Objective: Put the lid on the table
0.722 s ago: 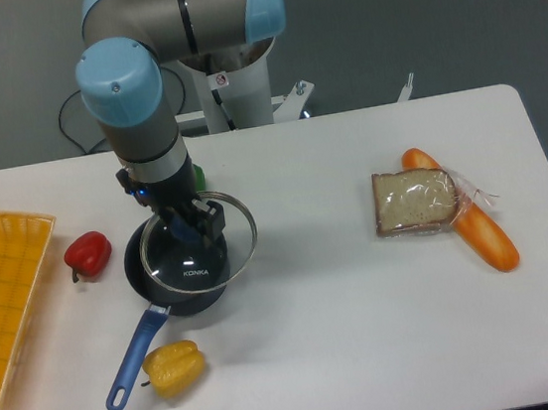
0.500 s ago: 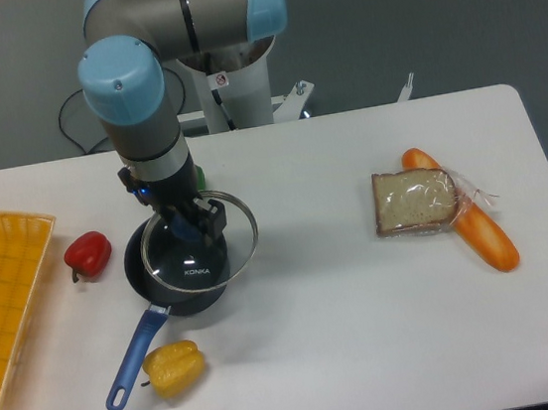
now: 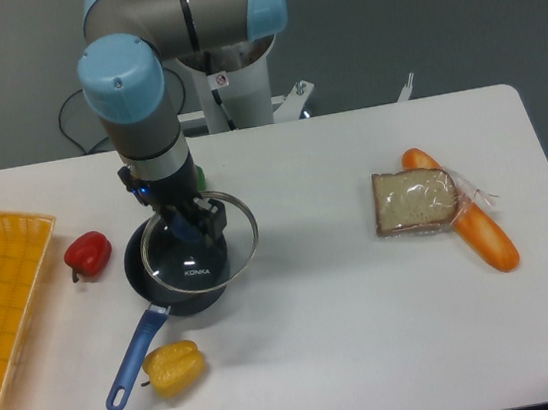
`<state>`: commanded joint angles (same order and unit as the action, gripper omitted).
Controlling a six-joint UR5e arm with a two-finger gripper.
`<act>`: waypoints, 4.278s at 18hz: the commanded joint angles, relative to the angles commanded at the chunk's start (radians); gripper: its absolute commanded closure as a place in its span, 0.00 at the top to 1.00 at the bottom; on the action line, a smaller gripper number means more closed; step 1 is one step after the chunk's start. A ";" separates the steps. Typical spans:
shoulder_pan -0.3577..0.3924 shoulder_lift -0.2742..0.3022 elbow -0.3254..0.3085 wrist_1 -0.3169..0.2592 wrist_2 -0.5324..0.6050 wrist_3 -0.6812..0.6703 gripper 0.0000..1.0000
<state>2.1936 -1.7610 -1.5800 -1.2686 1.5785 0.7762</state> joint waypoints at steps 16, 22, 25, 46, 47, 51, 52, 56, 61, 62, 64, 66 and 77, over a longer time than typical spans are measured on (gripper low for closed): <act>0.024 -0.014 0.018 0.006 0.005 0.002 0.62; 0.046 -0.012 0.031 0.006 0.012 -0.002 0.62; 0.066 -0.014 0.028 0.006 0.011 -0.002 0.62; 0.207 -0.103 0.005 -0.005 0.005 -0.028 0.62; 0.210 -0.110 0.002 -0.005 0.005 -0.028 0.62; 0.225 -0.132 -0.006 -0.002 0.011 -0.029 0.62; 0.227 -0.136 -0.006 0.000 0.011 -0.029 0.62; 0.232 -0.161 -0.006 0.011 0.003 -0.028 0.62; 0.229 -0.195 -0.006 0.058 0.005 -0.020 0.62; 0.229 -0.199 -0.006 0.072 0.006 -0.020 0.62; 0.229 -0.213 -0.006 0.090 0.006 -0.018 0.62; 0.230 -0.228 -0.003 0.100 0.006 -0.018 0.62; 0.230 -0.291 0.017 0.164 0.005 -0.018 0.62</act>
<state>2.4237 -2.0524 -1.5631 -1.1045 1.5831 0.7578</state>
